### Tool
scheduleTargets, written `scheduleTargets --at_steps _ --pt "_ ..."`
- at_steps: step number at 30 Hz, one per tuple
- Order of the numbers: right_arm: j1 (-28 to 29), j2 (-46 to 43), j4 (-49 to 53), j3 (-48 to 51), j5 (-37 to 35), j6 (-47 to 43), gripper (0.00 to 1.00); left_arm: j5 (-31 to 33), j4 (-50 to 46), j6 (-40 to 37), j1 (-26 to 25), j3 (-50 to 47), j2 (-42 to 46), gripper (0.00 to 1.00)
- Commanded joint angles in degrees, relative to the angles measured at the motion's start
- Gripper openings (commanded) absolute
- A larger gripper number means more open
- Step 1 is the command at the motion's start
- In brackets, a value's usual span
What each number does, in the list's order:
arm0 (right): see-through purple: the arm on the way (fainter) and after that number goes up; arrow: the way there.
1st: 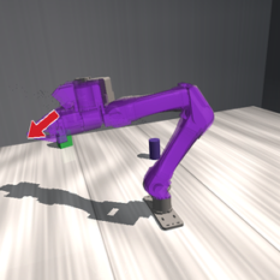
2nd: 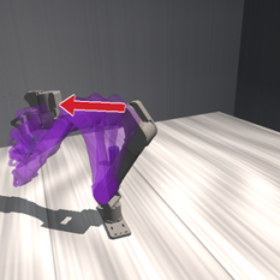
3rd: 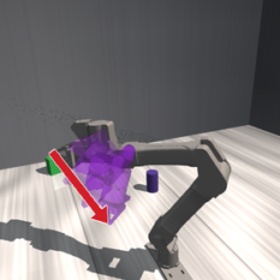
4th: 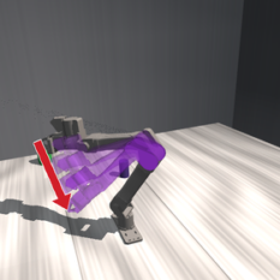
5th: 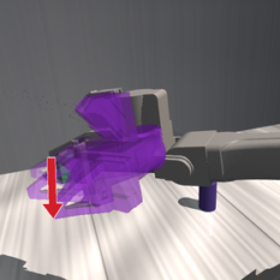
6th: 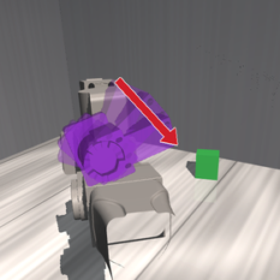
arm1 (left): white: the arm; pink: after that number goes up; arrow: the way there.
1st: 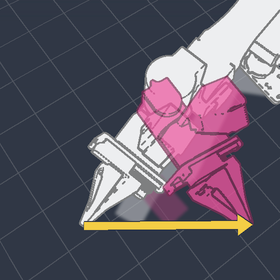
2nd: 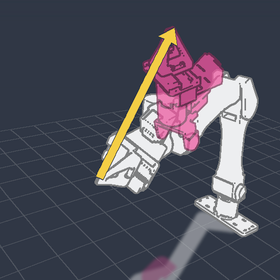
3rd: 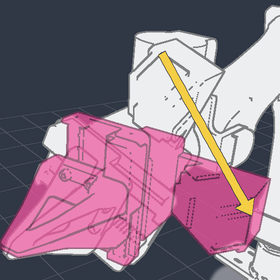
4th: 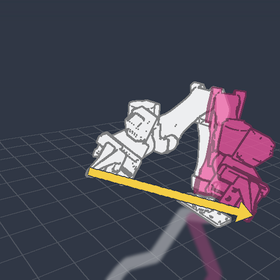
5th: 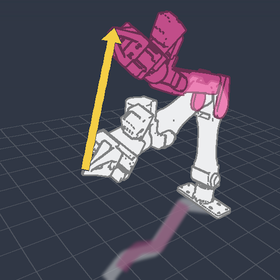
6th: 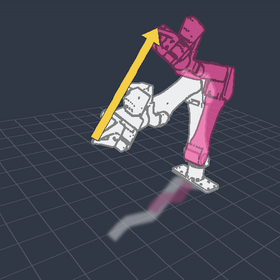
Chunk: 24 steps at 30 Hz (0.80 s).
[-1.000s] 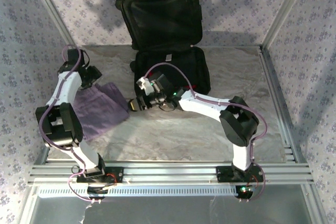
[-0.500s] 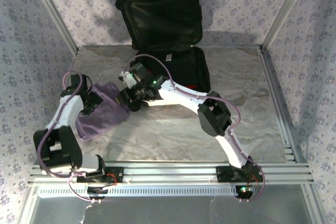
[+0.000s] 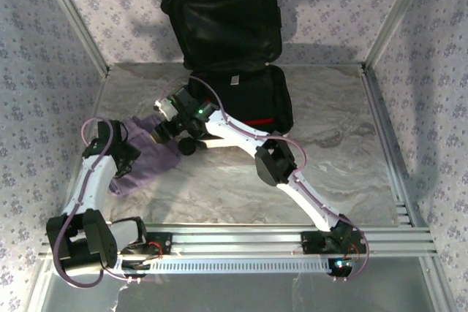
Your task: Pack the luggage
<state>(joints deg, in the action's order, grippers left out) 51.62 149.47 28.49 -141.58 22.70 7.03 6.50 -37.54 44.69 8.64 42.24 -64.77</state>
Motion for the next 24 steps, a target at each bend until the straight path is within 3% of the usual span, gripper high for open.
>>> scheduleTargets --at_steps 1,5,15,21,24 --pt "-0.43 3.19 0.52 -1.88 -1.6 0.56 0.76 0.93 0.39 1.32 0.42 -1.5 -0.9 0.61" --pt "0.27 5.09 -0.1 -3.33 -0.67 1.91 0.76 -1.44 2.41 2.24 0.45 -4.1 -1.39 0.61" --pt "1.2 6.71 -0.61 -4.44 -1.4 3.08 0.77 2.37 0.23 1.94 0.41 -4.39 1.58 0.61" --pt "2.32 5.12 -3.25 -1.8 2.66 -0.49 0.77 5.06 -3.79 1.09 0.5 -2.51 5.45 0.62" --pt "3.69 4.45 -3.16 -1.71 -0.38 -2.0 0.77 5.65 -4.13 1.21 0.69 -2.92 7.05 0.62"
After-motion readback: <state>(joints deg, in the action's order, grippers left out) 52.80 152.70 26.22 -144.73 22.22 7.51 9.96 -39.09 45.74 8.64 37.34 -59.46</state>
